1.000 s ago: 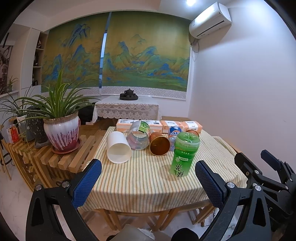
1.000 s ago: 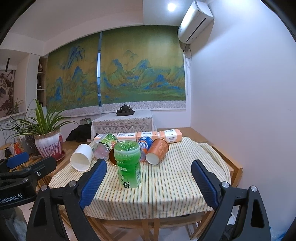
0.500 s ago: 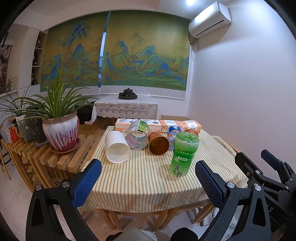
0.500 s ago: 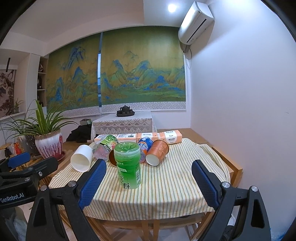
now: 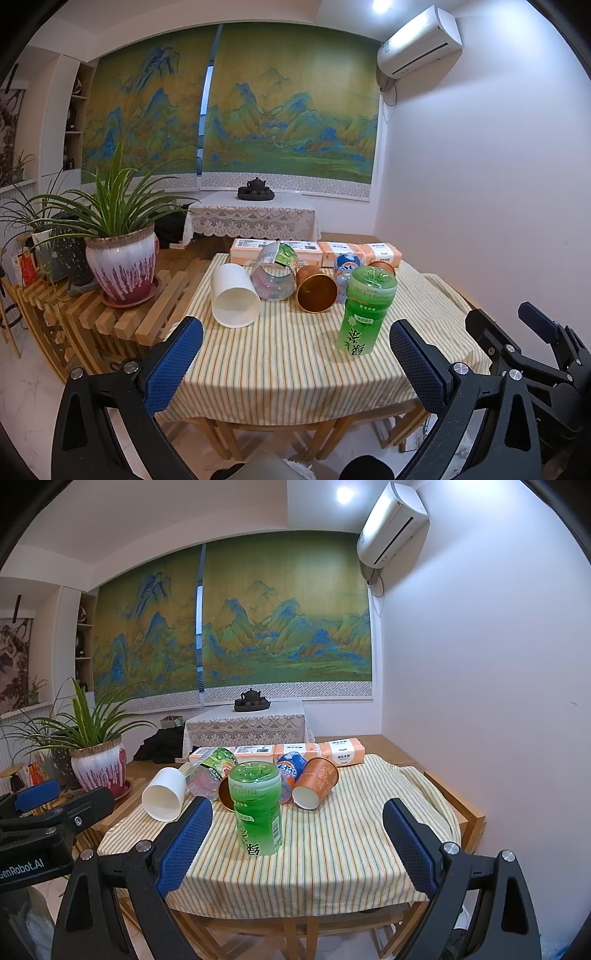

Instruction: Flip cup upside down

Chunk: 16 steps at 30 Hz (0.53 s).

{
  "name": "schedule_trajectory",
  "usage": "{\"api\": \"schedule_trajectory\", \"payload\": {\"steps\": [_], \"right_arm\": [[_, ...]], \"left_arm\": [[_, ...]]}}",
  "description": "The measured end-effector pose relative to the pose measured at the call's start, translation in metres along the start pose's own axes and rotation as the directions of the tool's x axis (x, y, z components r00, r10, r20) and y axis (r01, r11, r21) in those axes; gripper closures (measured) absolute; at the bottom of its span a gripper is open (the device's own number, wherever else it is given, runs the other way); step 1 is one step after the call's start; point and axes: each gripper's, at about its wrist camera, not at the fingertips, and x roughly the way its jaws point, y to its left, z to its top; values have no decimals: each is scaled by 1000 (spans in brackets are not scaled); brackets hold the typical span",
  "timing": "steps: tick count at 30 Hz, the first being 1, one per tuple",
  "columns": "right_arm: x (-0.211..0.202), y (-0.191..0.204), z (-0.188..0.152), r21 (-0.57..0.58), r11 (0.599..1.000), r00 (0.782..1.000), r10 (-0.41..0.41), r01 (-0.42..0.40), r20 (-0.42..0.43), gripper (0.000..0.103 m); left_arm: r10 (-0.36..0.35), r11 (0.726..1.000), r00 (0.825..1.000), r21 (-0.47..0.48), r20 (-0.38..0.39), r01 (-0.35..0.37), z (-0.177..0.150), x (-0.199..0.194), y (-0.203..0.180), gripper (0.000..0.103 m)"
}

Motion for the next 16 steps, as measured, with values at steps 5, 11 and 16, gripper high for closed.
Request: {"api": "schedule_trajectory", "payload": {"steps": [5,11,16], "right_arm": [[0,1,-1,4,1000,1000,0,0,-6,12],[2,0,-2,4,1000,1000,0,0,-8,12],[2,0,-2,6,1000,1000,0,0,-9,12]], "left_arm": [[-3,1000,1000,-1,-8,3,0,1,-1,1],[-5,1000,1000,1,-8,5,-1,1,-3,1],[1,1000,1000,14,-8,-1,-2,4,-5,1]]}}
